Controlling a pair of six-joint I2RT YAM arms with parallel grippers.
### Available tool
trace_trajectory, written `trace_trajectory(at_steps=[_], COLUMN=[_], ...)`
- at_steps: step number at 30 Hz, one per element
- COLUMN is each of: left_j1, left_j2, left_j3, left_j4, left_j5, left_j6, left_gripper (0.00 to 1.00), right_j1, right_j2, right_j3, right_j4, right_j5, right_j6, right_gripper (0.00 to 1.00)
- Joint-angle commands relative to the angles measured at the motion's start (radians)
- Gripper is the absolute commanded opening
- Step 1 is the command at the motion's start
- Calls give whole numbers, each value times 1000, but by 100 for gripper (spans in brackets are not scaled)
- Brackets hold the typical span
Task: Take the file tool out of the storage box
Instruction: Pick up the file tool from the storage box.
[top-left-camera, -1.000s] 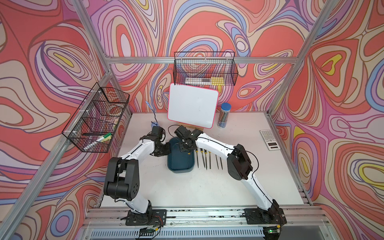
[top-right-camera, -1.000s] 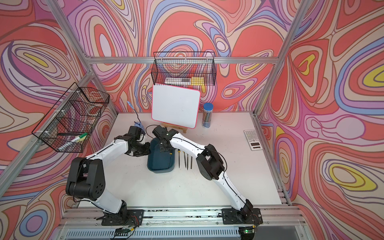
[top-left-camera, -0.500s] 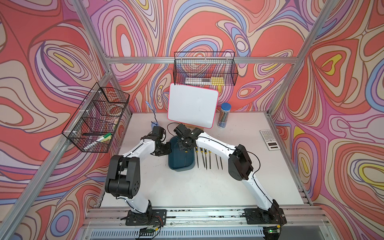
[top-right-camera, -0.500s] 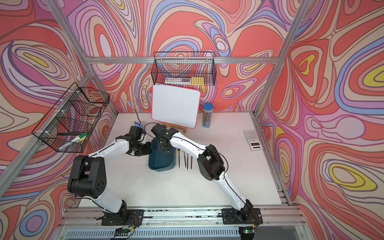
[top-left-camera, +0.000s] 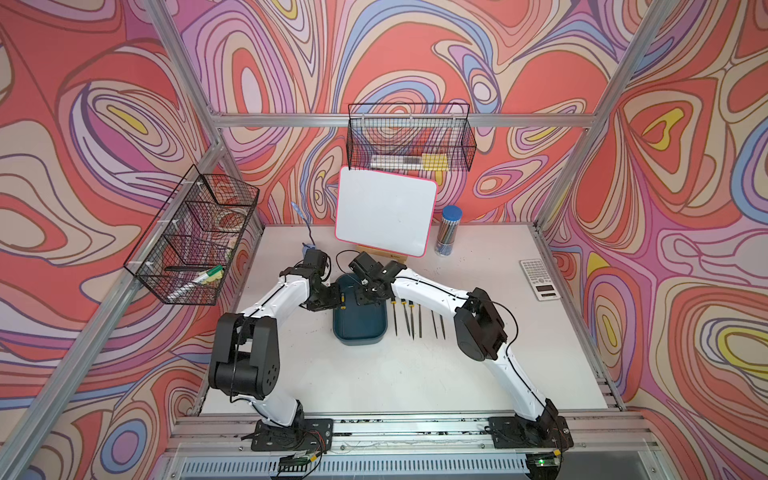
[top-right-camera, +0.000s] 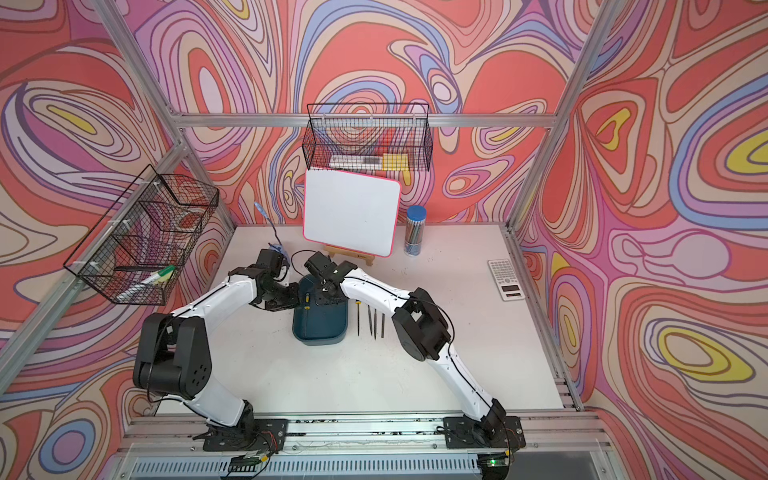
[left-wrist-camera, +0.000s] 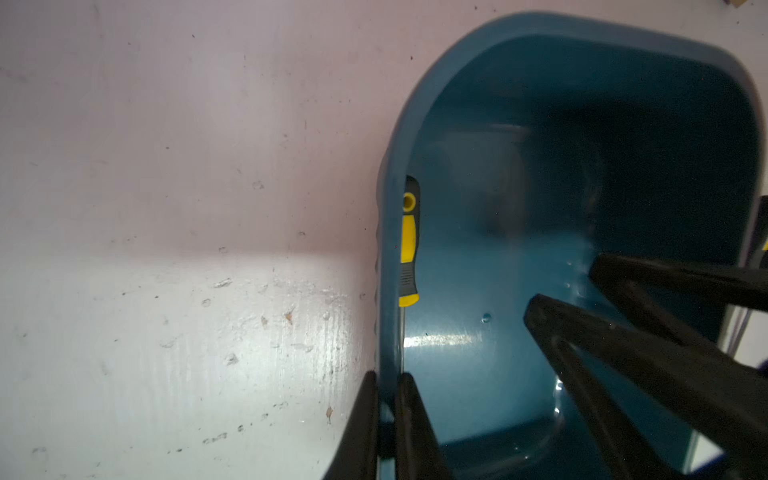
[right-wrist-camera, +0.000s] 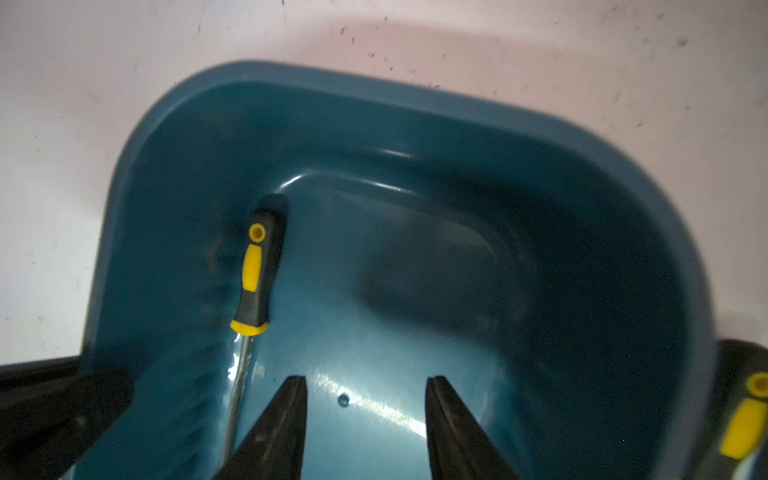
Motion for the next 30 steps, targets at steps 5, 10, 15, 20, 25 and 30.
trace_trajectory(at_steps=[5, 10, 15, 20, 25, 30], left_j1=[2, 2, 2, 2, 2, 2], left_j2=[-41, -55, -63, -73, -77, -83], left_j3=[35, 46, 65, 80, 93, 101], left_j4=[-72, -92, -117, -134, -151, -162], left_j5=[-23, -31, -37, -41, -45, -48], left_j6=[25, 34, 45, 51, 57, 61], left_gripper=[0, 0, 0, 0, 0, 0], right_j1=[1, -5, -13, -21, -23, -25], right_j2=[16, 28, 35, 37, 32, 40], right_j3=[-80, -99, -123, -148, -163, -155], right_j4=[167, 211, 246, 278, 300, 293], right_j5=[-178, -228, -255, -286, -297, -294], right_j6=[81, 99, 119, 137, 143, 149], right_gripper=[49, 52, 54, 54, 55, 55])
